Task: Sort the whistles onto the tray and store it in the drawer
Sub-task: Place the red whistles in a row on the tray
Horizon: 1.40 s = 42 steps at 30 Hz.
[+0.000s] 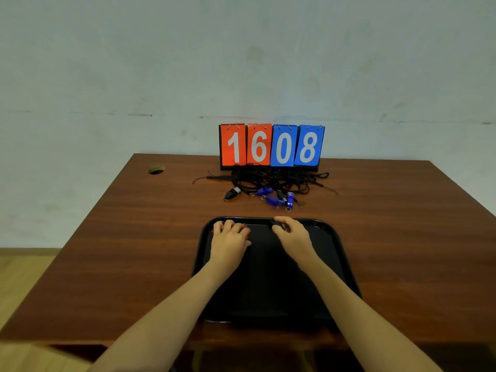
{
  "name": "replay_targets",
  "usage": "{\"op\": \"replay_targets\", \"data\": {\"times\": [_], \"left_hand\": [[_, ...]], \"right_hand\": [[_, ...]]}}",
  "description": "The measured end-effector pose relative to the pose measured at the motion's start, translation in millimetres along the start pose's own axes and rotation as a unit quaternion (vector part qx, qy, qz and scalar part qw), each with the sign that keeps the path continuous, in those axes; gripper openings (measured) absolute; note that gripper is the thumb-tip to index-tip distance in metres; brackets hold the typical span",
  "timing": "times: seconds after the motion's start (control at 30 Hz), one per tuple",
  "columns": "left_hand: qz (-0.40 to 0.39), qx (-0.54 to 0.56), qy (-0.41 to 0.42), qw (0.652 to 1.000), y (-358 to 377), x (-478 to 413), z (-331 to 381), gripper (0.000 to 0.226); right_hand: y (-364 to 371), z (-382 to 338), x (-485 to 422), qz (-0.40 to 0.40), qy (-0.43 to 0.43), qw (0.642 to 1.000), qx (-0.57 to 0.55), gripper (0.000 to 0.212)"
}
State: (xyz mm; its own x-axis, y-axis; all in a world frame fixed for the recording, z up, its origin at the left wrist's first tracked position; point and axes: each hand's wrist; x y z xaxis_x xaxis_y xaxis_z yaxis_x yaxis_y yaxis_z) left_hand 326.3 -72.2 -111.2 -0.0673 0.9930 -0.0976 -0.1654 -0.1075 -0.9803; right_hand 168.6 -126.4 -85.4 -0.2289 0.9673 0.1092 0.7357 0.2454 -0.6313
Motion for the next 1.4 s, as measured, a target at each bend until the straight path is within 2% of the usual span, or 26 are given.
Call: {"op": "replay_targets", "data": {"times": [0.2, 0.27, 0.47, 0.6, 0.73, 0.87, 1.0, 1.07, 1.17, 1.4], "left_hand": [[-0.008, -0.002, -0.014, 1.000, -2, -6, -5, 0.041], [-0.012, 0.003, -0.013, 1.000, -2, -7, -6, 0.041], [-0.024, 0.007, -0.018, 1.000, -4, -9, -8, 0.042], [-0.024, 0.020, -0.014, 0.999, -6, -11, -10, 0.046], [-0.014, 0.056, -0.016, 0.998, -6, -4, -17, 0.054], [0.034, 0.047, -0.032, 0.998, -4, 9, -28, 0.050], [0.023, 0.031, -0.054, 0.998, -2, 13, -36, 0.048], [0.019, 0.029, -0.055, 0.998, -2, 11, -35, 0.048], [0.021, 0.027, -0.050, 0.998, -2, 9, -33, 0.046], [0.026, 0.044, -0.043, 0.998, -2, 9, -34, 0.044]], "right_hand": [[3, -1, -2, -0.015, 0.025, 0.997, -0.078, 0.022], [4, -3, -5, -0.014, 0.026, 0.997, -0.072, 0.020], [5, -5, -11, -0.022, 0.012, 0.997, -0.068, 0.030], [9, -7, -11, 0.001, 0.014, 0.998, -0.060, 0.047], [11, -10, -12, -0.044, 0.069, 0.989, -0.119, 0.033], [15, -11, -13, -0.065, 0.095, 0.992, -0.049, 0.036], [16, -15, -13, -0.098, 0.111, 0.989, -0.014, 0.019], [16, -15, -12, -0.106, 0.092, 0.990, -0.011, 0.023], [18, -14, -10, -0.085, 0.071, 0.994, -0.008, 0.034], [21, -9, -12, -0.041, 0.037, 0.998, 0.040, 0.036]]}}
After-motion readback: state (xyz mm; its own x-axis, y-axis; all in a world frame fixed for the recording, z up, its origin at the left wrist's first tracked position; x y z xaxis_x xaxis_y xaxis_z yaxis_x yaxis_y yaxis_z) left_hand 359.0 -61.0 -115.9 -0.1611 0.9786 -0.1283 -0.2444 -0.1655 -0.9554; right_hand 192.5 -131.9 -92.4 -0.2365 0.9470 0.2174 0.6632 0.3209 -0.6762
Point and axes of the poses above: each hand's wrist, its own x-axis away from the middle knuckle, its own y-axis out of the palm, z = x × y, and after that the axes turned 9 degrees about x, right-handed
